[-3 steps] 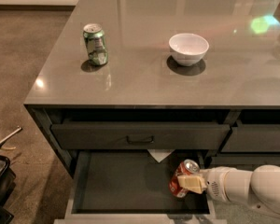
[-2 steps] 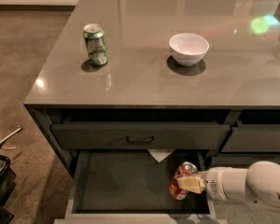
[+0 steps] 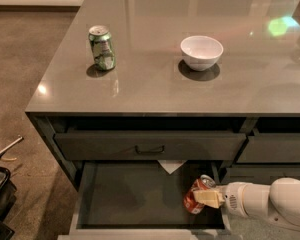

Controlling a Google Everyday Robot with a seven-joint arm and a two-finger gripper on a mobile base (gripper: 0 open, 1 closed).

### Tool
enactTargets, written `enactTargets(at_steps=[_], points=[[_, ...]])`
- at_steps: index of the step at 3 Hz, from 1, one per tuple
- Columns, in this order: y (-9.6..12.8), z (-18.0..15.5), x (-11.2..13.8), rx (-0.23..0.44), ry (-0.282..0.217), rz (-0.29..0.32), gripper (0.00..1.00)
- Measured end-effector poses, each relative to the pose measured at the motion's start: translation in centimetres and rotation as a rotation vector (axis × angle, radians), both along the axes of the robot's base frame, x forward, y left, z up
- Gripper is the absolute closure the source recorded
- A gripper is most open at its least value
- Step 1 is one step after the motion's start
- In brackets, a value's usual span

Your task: Place coke can into middle drawer

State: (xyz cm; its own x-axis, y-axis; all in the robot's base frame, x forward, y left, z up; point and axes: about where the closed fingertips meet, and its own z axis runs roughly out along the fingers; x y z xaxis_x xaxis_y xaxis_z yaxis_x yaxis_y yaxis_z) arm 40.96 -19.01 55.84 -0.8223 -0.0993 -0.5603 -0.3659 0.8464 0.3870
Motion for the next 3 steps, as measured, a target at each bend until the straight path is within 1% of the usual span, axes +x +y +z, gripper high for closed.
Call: enactTargets(at_steps=[1, 2, 3], points=[[-0.9, -3.3, 1.2, 0.093, 0.012, -0.002, 1.0], [-0.9, -6.8, 2.2, 0.166, 0.045, -0.005, 1.0], [-0.6, -9.7, 2.7, 0.189, 0.081, -0.017, 1.0]])
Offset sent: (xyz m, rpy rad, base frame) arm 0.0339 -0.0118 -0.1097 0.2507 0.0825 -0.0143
